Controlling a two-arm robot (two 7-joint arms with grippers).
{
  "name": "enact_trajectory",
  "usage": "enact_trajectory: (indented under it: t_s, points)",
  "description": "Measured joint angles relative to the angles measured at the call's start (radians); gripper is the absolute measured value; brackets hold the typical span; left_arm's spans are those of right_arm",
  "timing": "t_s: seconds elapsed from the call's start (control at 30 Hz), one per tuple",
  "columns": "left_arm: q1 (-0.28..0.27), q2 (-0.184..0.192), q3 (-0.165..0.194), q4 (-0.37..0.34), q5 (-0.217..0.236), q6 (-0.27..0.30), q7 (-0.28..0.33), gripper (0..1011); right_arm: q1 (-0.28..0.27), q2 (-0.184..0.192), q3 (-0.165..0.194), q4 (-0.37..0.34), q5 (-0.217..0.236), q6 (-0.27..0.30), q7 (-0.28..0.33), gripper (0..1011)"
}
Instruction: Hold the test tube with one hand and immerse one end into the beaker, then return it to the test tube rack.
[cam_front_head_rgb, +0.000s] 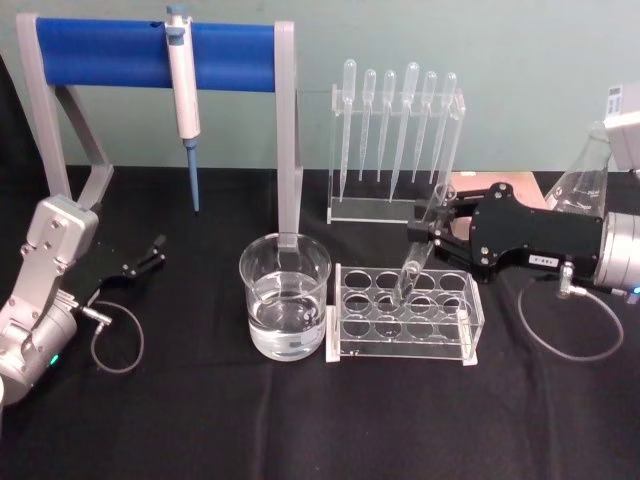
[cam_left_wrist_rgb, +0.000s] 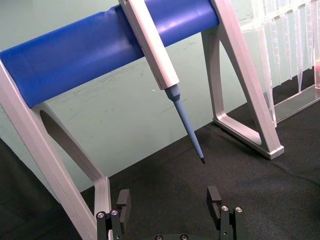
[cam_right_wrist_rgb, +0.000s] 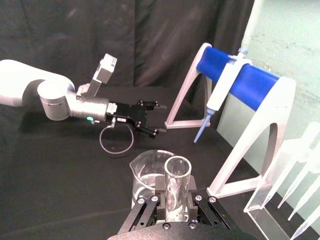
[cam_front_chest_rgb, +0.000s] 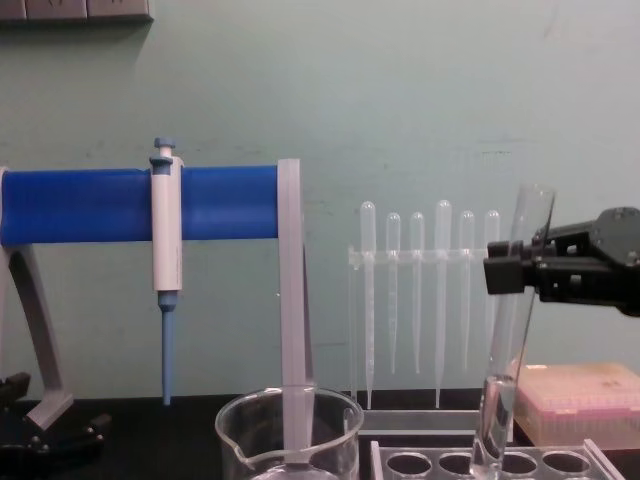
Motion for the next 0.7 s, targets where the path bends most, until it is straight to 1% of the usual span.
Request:
enact_trajectory:
  t_s: [0.13,0.2,0.7]
  points:
    - [0.000,0.000,0.000,0.000,0.000,0.000,0.000,1000,0.001,-0.006,-0.003,0.012,-0.009,0.000,0.002,226]
    - [0.000,0.000,0.000,0.000,0.000,0.000,0.000,1000,0.004,-0.015,-0.005,0.030,-0.019,0.001,0.005,226]
    - [0.000,0.000,0.000,0.000,0.000,0.000,0.000,1000,0.006,-0.053,-0.028,0.080,-0.063,-0.003,0.004,226]
